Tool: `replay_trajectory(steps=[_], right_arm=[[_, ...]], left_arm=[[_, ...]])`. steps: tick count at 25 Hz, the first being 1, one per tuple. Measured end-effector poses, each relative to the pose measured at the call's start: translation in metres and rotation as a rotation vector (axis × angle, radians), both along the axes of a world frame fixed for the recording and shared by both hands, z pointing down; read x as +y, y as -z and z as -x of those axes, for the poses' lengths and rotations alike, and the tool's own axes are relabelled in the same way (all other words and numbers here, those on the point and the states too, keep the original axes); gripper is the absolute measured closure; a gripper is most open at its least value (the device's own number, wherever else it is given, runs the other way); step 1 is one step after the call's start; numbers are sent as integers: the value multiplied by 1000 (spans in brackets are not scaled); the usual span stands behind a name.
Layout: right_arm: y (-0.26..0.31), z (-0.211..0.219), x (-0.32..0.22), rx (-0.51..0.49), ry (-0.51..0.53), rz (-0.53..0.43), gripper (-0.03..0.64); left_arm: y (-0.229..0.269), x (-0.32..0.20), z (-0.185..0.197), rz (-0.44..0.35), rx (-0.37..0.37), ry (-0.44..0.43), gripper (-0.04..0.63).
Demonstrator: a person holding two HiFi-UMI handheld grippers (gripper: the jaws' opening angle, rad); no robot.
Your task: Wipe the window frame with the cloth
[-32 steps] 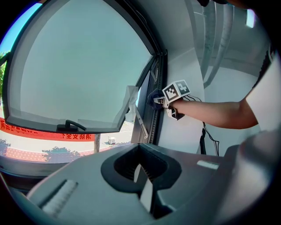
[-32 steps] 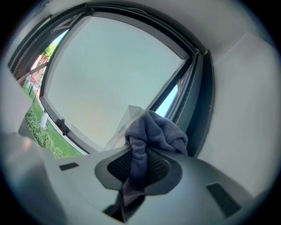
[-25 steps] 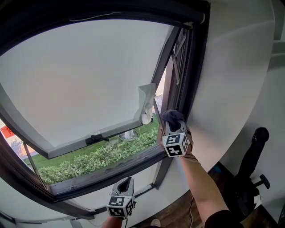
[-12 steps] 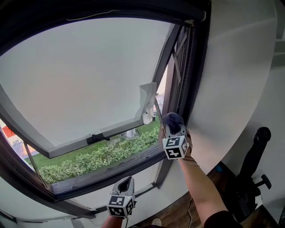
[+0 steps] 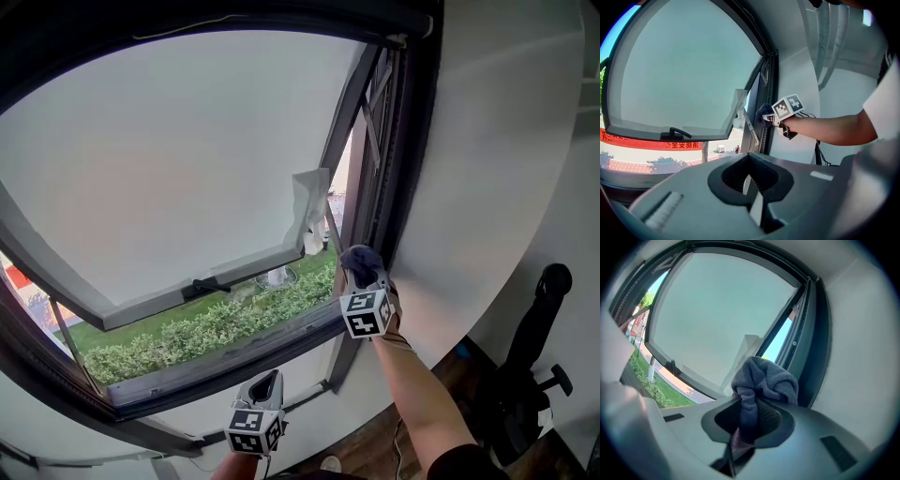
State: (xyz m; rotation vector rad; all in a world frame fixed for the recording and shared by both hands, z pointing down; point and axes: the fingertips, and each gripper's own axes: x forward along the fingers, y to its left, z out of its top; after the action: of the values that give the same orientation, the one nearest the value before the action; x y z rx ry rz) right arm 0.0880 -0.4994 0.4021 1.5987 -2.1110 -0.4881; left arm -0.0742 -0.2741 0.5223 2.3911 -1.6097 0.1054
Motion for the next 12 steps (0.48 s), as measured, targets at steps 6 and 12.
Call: replay_trajectory(steps=[6, 12], right_arm=[[-17, 0, 0, -4, 1, 33, 551], [-38, -1, 0, 5, 1, 69, 551]], left_arm=[[-3, 0, -2, 8, -13, -8, 586], [-3, -2, -7, 12, -14, -8, 588]])
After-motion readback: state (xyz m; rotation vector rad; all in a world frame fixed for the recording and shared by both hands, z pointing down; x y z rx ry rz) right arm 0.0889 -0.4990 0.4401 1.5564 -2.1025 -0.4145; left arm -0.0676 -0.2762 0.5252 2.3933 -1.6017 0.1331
